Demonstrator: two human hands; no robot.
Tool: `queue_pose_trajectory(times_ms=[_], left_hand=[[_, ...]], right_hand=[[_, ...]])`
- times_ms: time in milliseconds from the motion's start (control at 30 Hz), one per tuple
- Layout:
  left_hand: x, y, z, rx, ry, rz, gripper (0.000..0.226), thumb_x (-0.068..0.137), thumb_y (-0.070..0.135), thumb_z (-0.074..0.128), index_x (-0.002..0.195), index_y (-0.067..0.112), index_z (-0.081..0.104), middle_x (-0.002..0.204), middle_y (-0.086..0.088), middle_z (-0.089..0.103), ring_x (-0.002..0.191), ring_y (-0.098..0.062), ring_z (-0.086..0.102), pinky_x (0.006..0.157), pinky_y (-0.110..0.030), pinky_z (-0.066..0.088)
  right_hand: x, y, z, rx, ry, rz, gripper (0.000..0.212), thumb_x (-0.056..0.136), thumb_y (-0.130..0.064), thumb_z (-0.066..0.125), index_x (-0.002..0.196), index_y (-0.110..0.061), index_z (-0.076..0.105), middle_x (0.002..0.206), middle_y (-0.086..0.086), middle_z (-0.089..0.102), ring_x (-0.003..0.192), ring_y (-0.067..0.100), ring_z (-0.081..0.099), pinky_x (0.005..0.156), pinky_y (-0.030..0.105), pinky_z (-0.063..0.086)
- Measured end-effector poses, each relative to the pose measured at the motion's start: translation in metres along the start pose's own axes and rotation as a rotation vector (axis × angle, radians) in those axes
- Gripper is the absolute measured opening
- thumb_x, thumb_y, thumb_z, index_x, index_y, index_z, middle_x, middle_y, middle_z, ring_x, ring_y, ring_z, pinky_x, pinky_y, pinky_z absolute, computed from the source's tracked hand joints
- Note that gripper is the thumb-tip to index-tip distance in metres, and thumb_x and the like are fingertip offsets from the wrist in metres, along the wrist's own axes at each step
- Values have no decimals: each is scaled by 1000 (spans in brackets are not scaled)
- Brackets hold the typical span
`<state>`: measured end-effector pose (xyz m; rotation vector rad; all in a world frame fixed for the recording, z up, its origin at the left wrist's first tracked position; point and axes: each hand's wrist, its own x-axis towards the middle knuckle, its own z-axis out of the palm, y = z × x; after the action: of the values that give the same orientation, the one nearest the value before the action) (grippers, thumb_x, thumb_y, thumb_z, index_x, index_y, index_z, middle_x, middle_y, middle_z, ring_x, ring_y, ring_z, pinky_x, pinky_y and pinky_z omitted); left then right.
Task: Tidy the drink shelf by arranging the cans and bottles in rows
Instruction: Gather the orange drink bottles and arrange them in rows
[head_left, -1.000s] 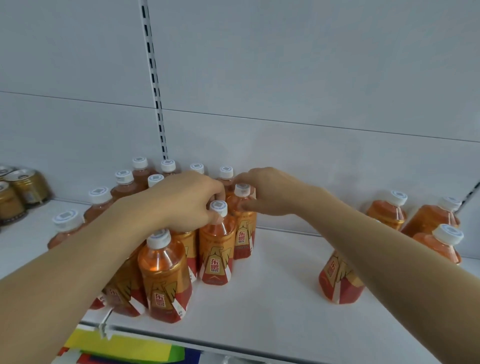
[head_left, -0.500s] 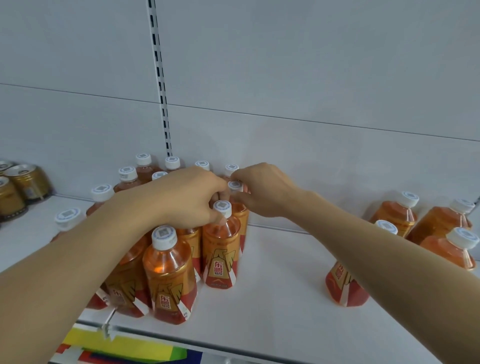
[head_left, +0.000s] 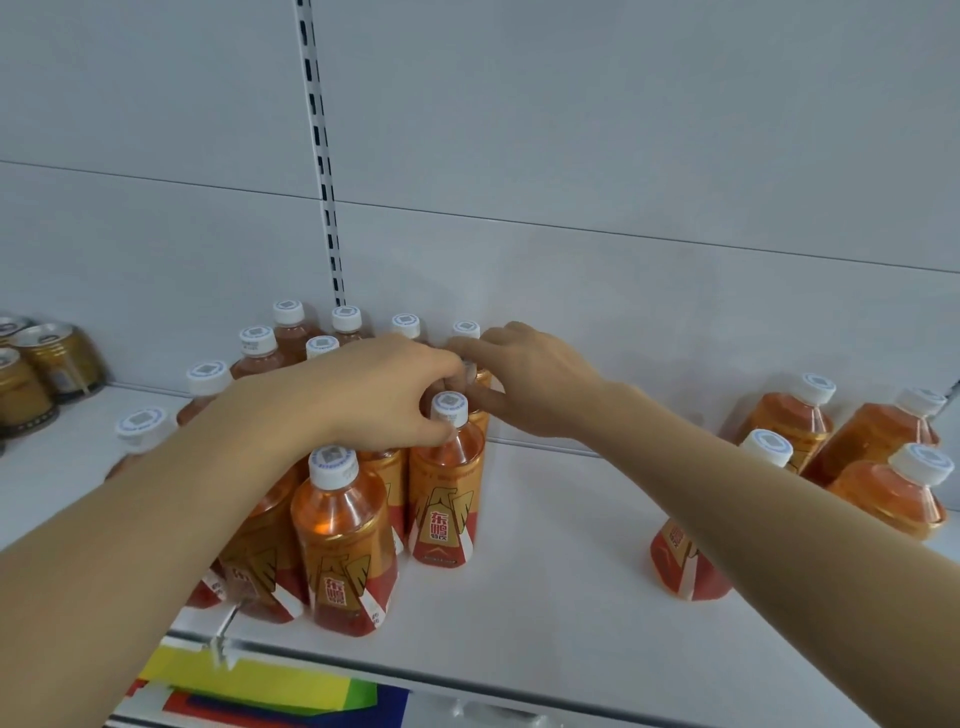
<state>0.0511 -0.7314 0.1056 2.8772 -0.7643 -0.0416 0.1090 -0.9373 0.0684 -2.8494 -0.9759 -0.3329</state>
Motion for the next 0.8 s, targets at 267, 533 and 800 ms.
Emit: queue_pose_trajectory(times_ms=[267,533,800], left_hand=[[26,46,-9,88,99,104,59,94,54,69,146,30,54,131,11,60,121,-14,55,101,-37,49],[84,154,37,-111,81,289,63,102,57,57,157,32,41,152,7,50,136,-17,53,111,-40,44],[123,208,71,-35,8,405,46,109,32,50,154,28,49,149,8,52,137,-20,51,111,-43,44]], right_hand=[[-66,58,-61,-192,5,184,53,104,-55,54,147,-26,62,128,3,70,127,31,56,103,52,50],[-187,111,-100,-265,-60,464,48,106,-53,52,147,-31,60,129,-3,69,127,23,54,105,45,48],[-267,153,-103,-297,-169,713,54,100,-71,43,139,-36,59,122,-7,67,107,22,60,86,42,53]])
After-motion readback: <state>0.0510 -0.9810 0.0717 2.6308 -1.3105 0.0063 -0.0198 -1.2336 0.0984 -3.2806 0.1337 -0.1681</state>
